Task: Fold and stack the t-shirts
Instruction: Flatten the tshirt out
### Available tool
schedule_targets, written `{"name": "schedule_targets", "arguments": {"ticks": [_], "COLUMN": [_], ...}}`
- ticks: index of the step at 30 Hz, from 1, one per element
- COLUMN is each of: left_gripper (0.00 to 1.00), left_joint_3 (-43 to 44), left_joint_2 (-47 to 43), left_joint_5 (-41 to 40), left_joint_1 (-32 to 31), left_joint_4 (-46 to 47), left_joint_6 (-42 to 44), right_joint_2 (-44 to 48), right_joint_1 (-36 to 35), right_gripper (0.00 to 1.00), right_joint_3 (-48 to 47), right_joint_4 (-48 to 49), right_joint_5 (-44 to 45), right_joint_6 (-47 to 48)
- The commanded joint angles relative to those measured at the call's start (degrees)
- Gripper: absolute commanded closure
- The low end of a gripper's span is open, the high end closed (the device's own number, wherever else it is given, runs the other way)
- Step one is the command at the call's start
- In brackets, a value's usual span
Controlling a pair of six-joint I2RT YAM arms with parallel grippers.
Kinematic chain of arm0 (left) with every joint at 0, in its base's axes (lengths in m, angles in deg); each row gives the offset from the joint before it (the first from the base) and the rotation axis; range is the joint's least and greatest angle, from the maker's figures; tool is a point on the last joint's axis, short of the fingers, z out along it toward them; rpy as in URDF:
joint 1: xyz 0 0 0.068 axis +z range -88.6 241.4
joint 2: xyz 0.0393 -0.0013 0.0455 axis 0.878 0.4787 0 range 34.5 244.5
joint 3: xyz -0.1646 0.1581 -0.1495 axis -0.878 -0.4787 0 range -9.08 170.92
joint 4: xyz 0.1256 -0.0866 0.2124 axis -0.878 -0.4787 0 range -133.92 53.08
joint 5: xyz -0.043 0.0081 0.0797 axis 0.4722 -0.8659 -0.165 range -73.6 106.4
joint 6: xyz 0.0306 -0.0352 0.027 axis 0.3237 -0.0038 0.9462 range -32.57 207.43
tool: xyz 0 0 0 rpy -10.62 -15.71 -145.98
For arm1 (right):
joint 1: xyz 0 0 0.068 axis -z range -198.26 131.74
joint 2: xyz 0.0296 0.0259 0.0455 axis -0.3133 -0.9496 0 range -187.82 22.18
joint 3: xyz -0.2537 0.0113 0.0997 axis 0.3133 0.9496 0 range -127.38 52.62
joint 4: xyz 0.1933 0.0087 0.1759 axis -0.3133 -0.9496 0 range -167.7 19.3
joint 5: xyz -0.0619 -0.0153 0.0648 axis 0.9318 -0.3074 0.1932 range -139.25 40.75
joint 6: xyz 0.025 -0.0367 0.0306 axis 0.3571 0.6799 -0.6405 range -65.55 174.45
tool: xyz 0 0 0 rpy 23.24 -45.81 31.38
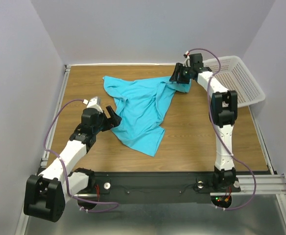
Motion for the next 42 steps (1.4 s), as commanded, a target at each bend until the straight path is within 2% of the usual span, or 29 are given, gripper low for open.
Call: {"name": "schedule_targets", "arguments": {"ticks": [1, 4, 9, 13, 22, 33, 36, 39, 40, 42], "left_gripper": [0.06, 0.06, 0.06, 0.06, 0.07, 0.07, 0.07, 0.07, 0.07, 0.07], "left_joint_3": [1.8, 2.2, 2.1, 1.6, 1.5, 2.5, 2.4, 2.2, 2.1, 2.0], "left_joint_2": [0.3, 0.7, 0.8, 0.3, 0.3, 0.7, 0.6, 0.5, 0.5, 0.5], "left_joint_5": [0.6, 0.7, 1.3, 1.4, 1.3, 0.7, 0.5, 0.3, 0.3, 0.2], "left_joint_1": [0.3, 0.3, 0.2, 0.2, 0.3, 0.3, 0.3, 0.3, 0.3, 0.3], "left_joint_4": [2.2, 1.9, 2.2, 2.2, 1.8, 1.0, 0.6, 0.4, 0.4, 0.5], "left_joint_6": [1.0, 1.0, 0.9, 0.5, 0.6, 0.9, 1.0, 0.9, 0.9, 0.9], "right_joint_2": [6.3, 11.5, 12.1, 9.5, 3.0, -2.1, -2.5, -2.5, -2.4, -1.4], "right_joint_1": [-0.3, -0.3, -0.5, -0.8, -1.0, -1.0, -1.0, -1.1, -1.1, -1.1], "right_gripper": [0.37, 0.37, 0.4, 0.37, 0.4, 0.43, 0.48, 0.6, 0.69, 0.79], "right_joint_3": [2.1, 8.0, 10.2, 6.7, 1.1, -1.5, -2.1, -2.6, -2.6, -2.1], "right_joint_4": [1.4, 2.1, 2.2, 2.4, 2.1, 2.2, 2.3, 2.4, 2.4, 2.6], "right_joint_5": [2.1, -2.3, -10.4, -5.9, 1.2, -0.3, -0.8, -2.0, -2.5, -2.5], "right_joint_6": [5.7, 10.8, 10.2, 7.4, 2.7, 0.0, -0.4, -0.7, -0.7, -0.7]}}
